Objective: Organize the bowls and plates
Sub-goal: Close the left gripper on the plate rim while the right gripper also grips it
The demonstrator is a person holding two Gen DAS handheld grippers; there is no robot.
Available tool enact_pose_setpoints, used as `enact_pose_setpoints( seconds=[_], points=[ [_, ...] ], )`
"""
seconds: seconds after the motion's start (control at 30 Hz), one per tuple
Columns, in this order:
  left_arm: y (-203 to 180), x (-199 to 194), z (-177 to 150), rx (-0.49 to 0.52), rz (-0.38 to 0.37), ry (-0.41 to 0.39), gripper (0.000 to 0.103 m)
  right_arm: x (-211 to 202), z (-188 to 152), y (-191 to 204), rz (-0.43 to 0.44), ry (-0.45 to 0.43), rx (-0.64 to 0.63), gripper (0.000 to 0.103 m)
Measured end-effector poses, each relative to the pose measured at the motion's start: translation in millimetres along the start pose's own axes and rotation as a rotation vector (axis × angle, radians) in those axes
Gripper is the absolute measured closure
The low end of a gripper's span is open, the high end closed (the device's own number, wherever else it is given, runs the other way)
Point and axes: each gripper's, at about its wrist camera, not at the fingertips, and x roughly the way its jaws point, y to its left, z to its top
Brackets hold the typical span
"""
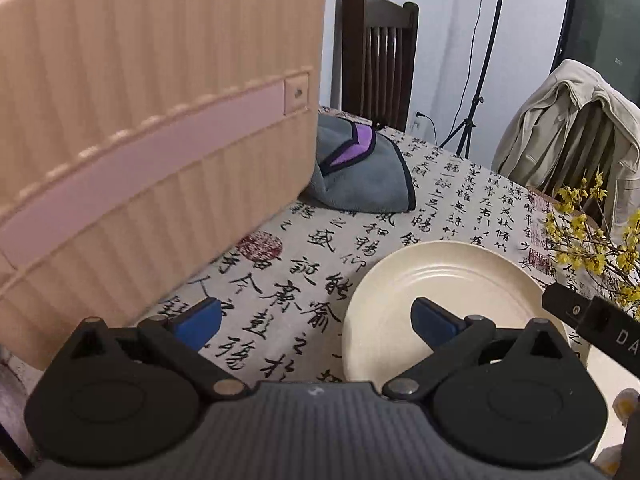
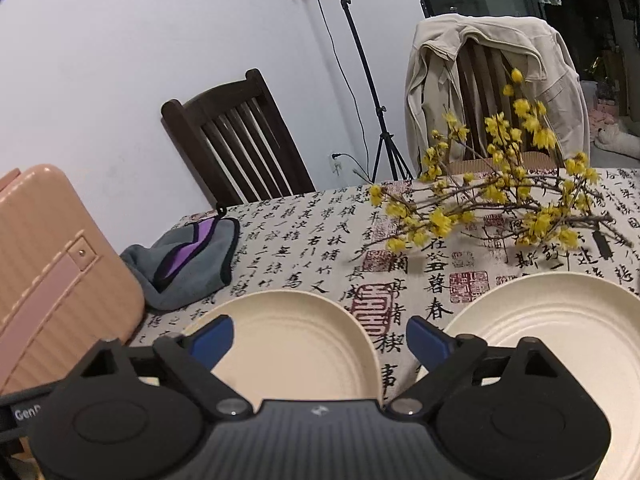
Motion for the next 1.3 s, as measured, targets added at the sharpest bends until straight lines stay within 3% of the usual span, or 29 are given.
enact_pose_setpoints(
  seconds=[0.23, 0.4, 0.63, 0.83, 1.1, 1.3],
  points=[
    [-2, 16, -4, -0.033, -0.010, 0.011, 0.006, 10, -5, -6, 0.019, 0.003, -0.028, 0.030],
    [-3, 25, -8, -0.049, -0.025, 0.044, 0.020, 16, -5, -9, 0.033, 0.025, -0.019, 0.038],
    [3, 33, -12, -0.092, -0.044, 0.073, 0.032, 24, -8, -10, 0.042, 0.053, -0.037, 0.053],
    [5, 35, -14, -0.103, -0.043, 0.079, 0.040, 28, -10, -10, 0.046, 0.077, -0.042, 0.059],
    [2, 33, -15, -0.089, -0.075, 0.080, 0.071, 30, -13, -8, 0.087, 0.120, -0.058, 0.080],
    [4, 35, -14, -0.089, -0.046, 0.069, 0.077, 31, -17, -2, 0.082, 0.136, -0.115, 0.082]
  ],
)
